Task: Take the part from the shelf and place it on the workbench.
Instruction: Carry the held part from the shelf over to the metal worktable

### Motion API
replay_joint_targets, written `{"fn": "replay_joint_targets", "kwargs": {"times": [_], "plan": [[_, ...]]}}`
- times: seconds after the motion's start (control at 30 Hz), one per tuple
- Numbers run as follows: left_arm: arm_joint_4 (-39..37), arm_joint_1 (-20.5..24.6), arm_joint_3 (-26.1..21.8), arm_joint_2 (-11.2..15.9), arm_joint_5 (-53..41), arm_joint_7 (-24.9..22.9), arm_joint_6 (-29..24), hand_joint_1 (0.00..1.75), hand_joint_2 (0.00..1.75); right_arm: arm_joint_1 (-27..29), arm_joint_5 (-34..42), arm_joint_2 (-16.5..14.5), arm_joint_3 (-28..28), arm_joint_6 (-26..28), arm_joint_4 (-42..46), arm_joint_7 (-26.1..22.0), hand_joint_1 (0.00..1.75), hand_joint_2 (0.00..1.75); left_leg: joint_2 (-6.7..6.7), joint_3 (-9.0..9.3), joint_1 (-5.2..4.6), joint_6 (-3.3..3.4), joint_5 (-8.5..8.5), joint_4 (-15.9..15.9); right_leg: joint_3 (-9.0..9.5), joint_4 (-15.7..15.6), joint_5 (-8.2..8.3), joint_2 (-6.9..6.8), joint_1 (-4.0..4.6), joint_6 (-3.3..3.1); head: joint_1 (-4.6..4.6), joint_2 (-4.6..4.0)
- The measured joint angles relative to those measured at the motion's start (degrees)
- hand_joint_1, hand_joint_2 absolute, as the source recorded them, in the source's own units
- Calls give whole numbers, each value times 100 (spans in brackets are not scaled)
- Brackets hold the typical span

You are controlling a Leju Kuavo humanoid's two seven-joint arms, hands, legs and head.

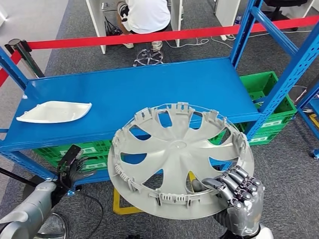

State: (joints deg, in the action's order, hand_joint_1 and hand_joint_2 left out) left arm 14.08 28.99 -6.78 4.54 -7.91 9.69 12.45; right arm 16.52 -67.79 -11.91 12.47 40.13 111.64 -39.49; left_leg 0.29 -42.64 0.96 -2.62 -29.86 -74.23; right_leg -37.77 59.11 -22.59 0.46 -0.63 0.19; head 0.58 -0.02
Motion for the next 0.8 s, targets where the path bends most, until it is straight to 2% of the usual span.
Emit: {"fn": "replay_joint_targets", "kwargs": {"times": [0.03, 0.07, 0.1, 0.13, 0.17, 0.2, 0.27, 0.3, 0.33, 0.37, 0.4, 0.43, 0.47, 0.5, 0.53, 0.57, 0.6, 0.63, 0.67, 0.7, 0.73, 0.8], "plan": [[9, -210, 0, -88, -127, 454, 23, 0, 175, 101, -102, -80, -97, 1, 99, 2, 175, 175, -3, 180, -1, 3, 127, 71, -72, 1, 59, 8, -11, 19, -3, 0], [18, -475, 23, -217, -280, 962, -34, 0, 175, 233, -196, -185, -228, 1, 239, 3, 175, 175, -6, 459, -1, 10, 240, 309, -131, 3, 111, 17, -26, 48, -13, 0], [26, -770, 52, -377, -393, 1416, -162, 0, 175, 378, -262, -295, -374, 2, 410, 3, 175, 175, -10, 817, -2, 19, 241, 693, -181, 11, 154, 29, -31, 86, -28, 0], [28, -1039, 70, -534, -428, 1719, -287, 0, 175, 506, -293, -378, -493, 3, 570, 2, 175, 175, -20, 1142, -3, 43, 149, 1107, -220, 25, 196, 35, -29, 130, -36, 0], [27, -1265, 75, -683, -404, 1887, -364, 0, 175, 603, -325, -441, -581, 3, 710, 2, 175, 175, -27, 1371, -4, 73, 31, 1430, -246, 29, 247, 36, -19, 170, -35, 0], [24, -1451, 63, -794, -371, 1949, -367, 0, 175, 677, -383, -487, -633, 4, 819, 29, 175, 175, -34, 1489, -7, 109, -71, 1637, -258, 20, 300, 36, -10, 206, -28, 0], [25, -1805, 43, -853, -428, 2174, -197, 0, 175, 835, -659, -557, -716, 4, 1046, 311, 175, 175, -17, 1463, -12, 210, -60, 1697, -256, -23, 380, 30, -26, 272, -13, 0], [66, -2041, 36, -807, -496, 2389, -54, 0, 175, 953, -806, -585, -779, 4, 1203, 525, 175, 175, 5, 1443, -14, 263, -23, 1705, -276, 18, 300, 21, -39, 297, -11, 0], [141, -2316, 37, -723, -562, 2600, 90, 0, 175, 1087, -913, -608, -862, 4, 1386, 712, 175, 175, 33, 1418, -13, 311, 17, 1716, -323, 172, 107, 12, -46, 316, -5, 0], [226, -2588, 37, -632, -594, 2755, 204, 0, 175, 1226, -949, -624, -945, 4, 1560, 823, 175, 175, 59, 1380, -14, 346, 59, 1723, -398, 449, -176, 1, -51, 326, 3, 0], [300, -2818, 39, -538, -604, 2820, 277, 0, 175, 1347, -934, -635, -1027, 4, 1706, 861, 175, 175, 72, 1334, -19, 368, 99, 1721, -483, 822, -490, -9, -50, 333, 14, 0], [349, -2992, 42, -452, -609, 2826, 309, 0, 175, 1438, -921, -641, -1104, 4, 1825, 863, 175, 175, 81, 1274, -27, 380, 146, 1719, -553, 1215, -731, -11, -49, 339, 20, 0], [367, -3104, 45, -387, -616, 2827, 305, 0, 175, 1502, -920, -647, -1169, 4, 1917, 868, 175, 175, 80, 1209, -36, 384, 197, 1717, -572, 1513, -845, -12, -49, 340, 21, 0], [378, -3170, 49, -334, -627, 2828, 285, 0, 175, 1545, -932, -653, -1226, 4, 1998, 887, 175, 175, 75, 1142, -45, 382, 248, 1715, -504, 1642, -834, -13, -46, 333, 20, 0], [386, -3202, 58, -302, -640, 2828, 257, 0, 175, 1571, -964, -660, -1268, 4, 2065, 914, 175, 175, 67, 1080, -51, 371, 297, 1713, -326, 1556, -734, -12, -43, 320, 20, 0], [387, -3211, 73, -287, -655, 2828, 227, 0, 175, 1588, -1006, -667, -1296, 4, 2120, 950, 175, 175, 55, 1032, -54, 352, 340, 1711, -43, 1267, -615, -12, -40, 303, 20, 0], [386, -3210, 96, -276, -670, 2828, 202, 0, 175, 1598, -1056, -674, -1311, 4, 2169, 990, 175, 175, 46, 999, -58, 325, 378, 1707, 288, 851, -579, -12, -36, 285, 21, 0], [386, -3205, 124, -265, -684, 2828, 184, 0, 175, 1609, -1105, -679, -1318, 4, 2220, 1019, 175, 175, 39, 977, -64, 293, 411, 1701, 601, 429, -603, -8, -27, 273, 17, 0], [386, -3200, 153, -252, -695, 2828, 172, 0, 175, 1627, -1146, -685, -1322, 4, 2267, 1050, 175, 175, 34, 967, -70, 258, 450, 1696, 809, 119, -658, -6, -18, 264, 16, 0], [386, -3193, 182, -239, -705, 2828, 164, 0, 175, 1645, -1181, -690, -1326, 4, 2310, 1078, 175, 175, 33, 961, -71, 222, 489, 1697, 902, -51, -718, -3, -4, 253, 16, 0], [386, -3186, 211, -228, -712, 2828, 159, 0, 175, 1662, -1211, -697, -1330, 4, 2348, 1102, 175, 175, 32, 956, -68, 185, 528, 1702, 905, -102, -715, -2, 9, 231, 17, 0], [386, -3177, 271, -213, -721, 2829, 156, 0, 175, 1686, -1262, -716, -1336, 3, 2407, 1141, 175, 175, 25, 928, -47, 120, 508, 1673, 825, -117, -648, -17, 4, 132, 19, 0]]}}
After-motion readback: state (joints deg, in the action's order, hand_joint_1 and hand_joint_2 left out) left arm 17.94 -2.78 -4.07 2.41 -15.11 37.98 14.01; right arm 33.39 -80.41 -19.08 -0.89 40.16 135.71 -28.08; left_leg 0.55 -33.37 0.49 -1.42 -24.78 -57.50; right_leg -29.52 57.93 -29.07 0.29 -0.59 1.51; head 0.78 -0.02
